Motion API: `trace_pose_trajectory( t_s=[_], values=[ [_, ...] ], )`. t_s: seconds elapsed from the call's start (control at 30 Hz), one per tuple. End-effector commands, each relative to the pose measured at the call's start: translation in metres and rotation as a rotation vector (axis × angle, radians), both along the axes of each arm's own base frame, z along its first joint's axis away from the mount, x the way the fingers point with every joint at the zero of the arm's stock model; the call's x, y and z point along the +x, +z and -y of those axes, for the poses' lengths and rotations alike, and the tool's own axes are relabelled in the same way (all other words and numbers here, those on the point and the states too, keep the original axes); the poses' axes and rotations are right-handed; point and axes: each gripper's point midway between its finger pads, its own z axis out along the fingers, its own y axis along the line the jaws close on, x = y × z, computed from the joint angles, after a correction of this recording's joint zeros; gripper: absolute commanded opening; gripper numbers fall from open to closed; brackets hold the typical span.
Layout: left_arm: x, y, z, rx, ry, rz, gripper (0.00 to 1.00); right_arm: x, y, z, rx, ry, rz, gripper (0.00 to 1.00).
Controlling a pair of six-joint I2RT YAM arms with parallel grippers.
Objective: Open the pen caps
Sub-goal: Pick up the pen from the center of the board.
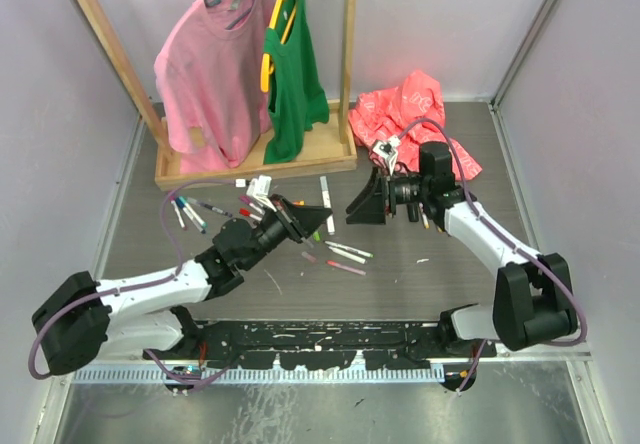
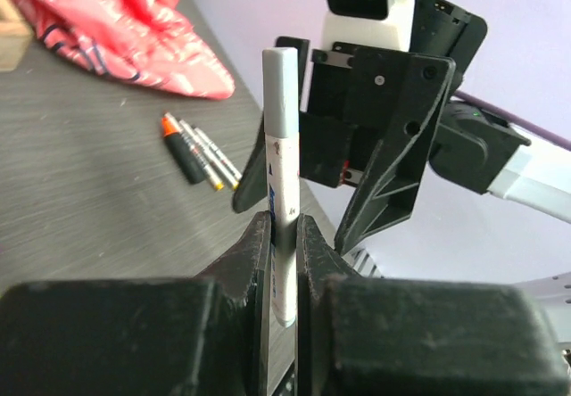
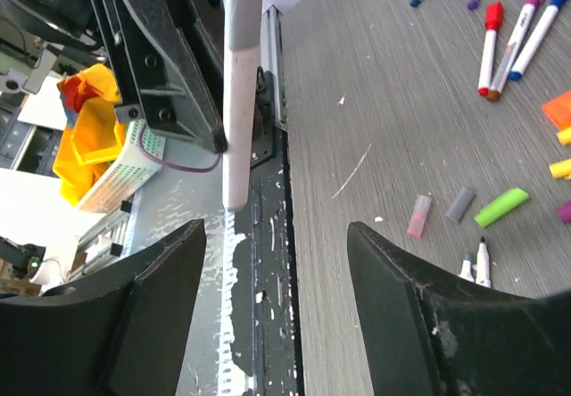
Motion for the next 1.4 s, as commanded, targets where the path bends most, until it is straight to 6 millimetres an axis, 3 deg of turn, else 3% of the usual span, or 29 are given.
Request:
trace_pose_trajectory(
  t_s=[0.0, 0.27, 0.37, 0.43, 0.67, 0.87, 0.93, 1.1, 1.2, 1.37],
  values=[
    [0.012, 0.07, -0.003, -0.156, 0.149, 0.197, 0.0, -0.01, 0.047, -0.003, 0.093, 0.037, 0.169, 0.71],
    [0.009, 0.074, 0.015, -0.22, 0.135, 0.206, 0.0, -0.025, 0.045, -0.019, 0.108, 0.023, 0.237, 0.7],
    [0.006, 0.077, 0.016, -0.234, 0.126, 0.212, 0.0, -0.023, 0.04, -0.021, 0.097, 0.014, 0.215, 0.68],
    [0.007, 0.068, 0.024, -0.213, 0.113, 0.199, 0.0, -0.02, 0.037, -0.022, 0.086, -0.004, 0.201, 0.65],
    [0.003, 0.059, 0.034, -0.232, 0.078, 0.179, 0.0, -0.018, 0.036, -0.024, 0.077, -0.016, 0.198, 0.32],
    [0.004, 0.056, 0.038, -0.24, 0.066, 0.171, 0.02, -0.016, 0.033, -0.024, 0.064, -0.017, 0.193, 0.12],
    [0.004, 0.055, 0.037, -0.241, 0.07, 0.17, 0.08, -0.015, 0.031, -0.024, 0.053, -0.016, 0.188, 0.08],
    [0.01, 0.046, 0.025, -0.245, 0.084, 0.103, 0.5, -0.011, 0.025, -0.022, -0.004, -0.012, 0.202, 0.06],
    [0.021, 0.044, 0.014, -0.224, 0.028, 0.0, 0.57, -0.014, 0.025, -0.02, -0.026, 0.028, 0.229, 0.06],
    [0.016, 0.054, 0.005, -0.205, -0.103, 0.003, 0.63, -0.02, 0.019, -0.017, -0.057, 0.084, 0.278, 0.06]
  ],
)
